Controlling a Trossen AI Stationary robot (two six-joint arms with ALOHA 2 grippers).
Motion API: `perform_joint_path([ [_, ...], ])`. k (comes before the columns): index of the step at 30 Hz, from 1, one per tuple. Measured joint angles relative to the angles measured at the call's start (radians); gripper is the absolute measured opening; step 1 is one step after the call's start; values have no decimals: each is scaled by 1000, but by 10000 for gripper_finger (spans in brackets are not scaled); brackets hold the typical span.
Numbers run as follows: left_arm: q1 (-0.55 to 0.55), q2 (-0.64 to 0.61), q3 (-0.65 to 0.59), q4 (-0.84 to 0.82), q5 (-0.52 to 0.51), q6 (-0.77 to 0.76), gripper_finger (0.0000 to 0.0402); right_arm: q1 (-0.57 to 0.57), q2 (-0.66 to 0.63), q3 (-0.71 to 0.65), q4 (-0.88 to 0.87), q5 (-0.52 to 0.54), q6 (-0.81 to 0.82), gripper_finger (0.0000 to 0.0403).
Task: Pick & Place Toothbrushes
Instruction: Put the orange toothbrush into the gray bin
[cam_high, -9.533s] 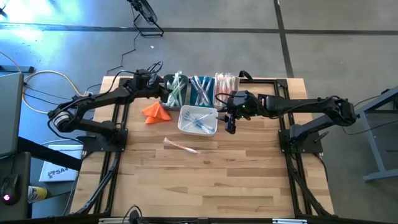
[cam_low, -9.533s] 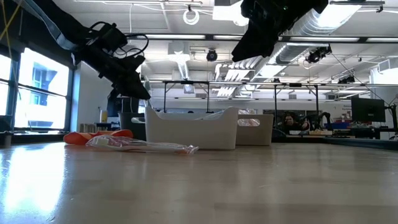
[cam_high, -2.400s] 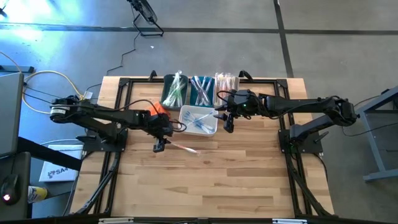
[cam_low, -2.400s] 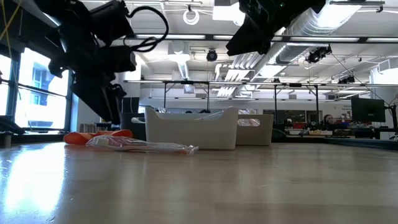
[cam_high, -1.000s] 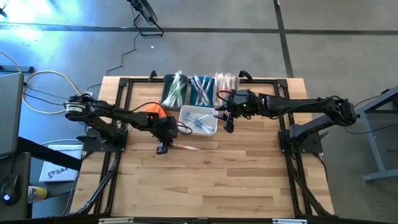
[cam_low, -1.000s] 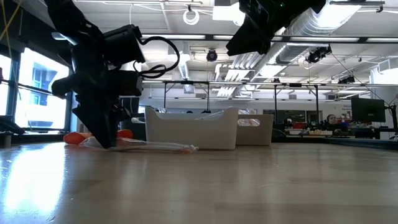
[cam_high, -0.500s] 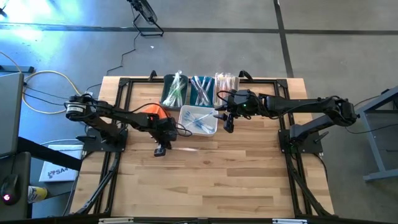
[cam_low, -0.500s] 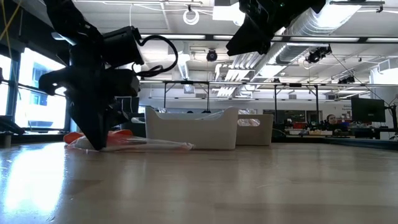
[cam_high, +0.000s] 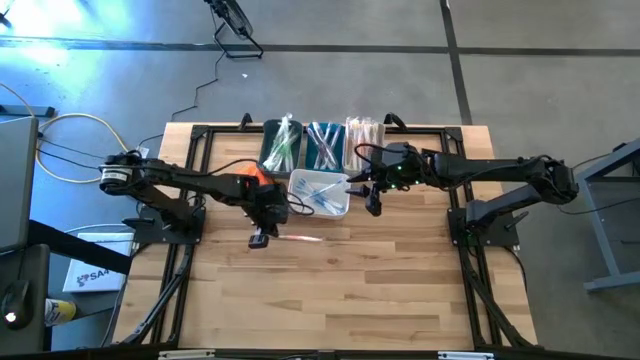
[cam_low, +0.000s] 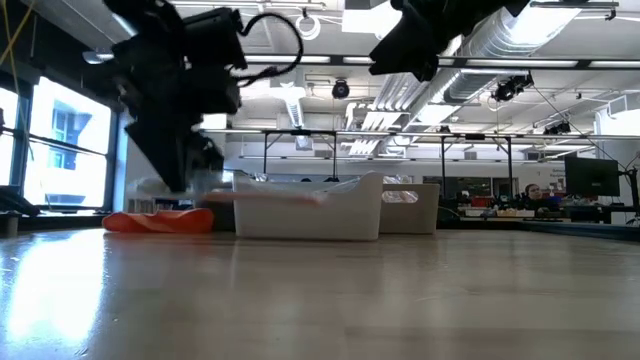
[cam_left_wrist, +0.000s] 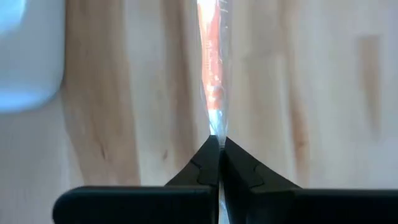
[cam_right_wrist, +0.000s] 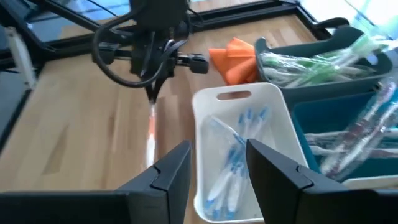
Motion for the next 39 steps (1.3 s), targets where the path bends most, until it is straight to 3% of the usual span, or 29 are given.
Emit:
perform_joint_path([
  [5, 0, -1, 130, -142, 77, 71, 1, 0, -23, 0, -5, -56, -2, 146],
  [12, 2, -1, 310, -308, 85, 159, 1, 0, -61, 0, -86, -58, -1, 146],
  [19, 47, -2, 521, -473, -160, 276, 0, 0, -112, 0, -161, -63, 1, 146],
  [27, 210, -2, 690, -422, -166, 324, 0, 0, -139, 0, -214, -135, 28, 146],
  [29, 255, -2, 706, -359, -135, 324, 0, 0, -138, 0, -229, -138, 40, 146],
  [36, 415, 12, 713, -118, 158, 241, 0, 0, -137, 0, -234, -134, 42, 146],
  [39, 464, 30, 712, -54, 235, 199, 0, 0, -137, 0, -233, -125, 42, 146],
])
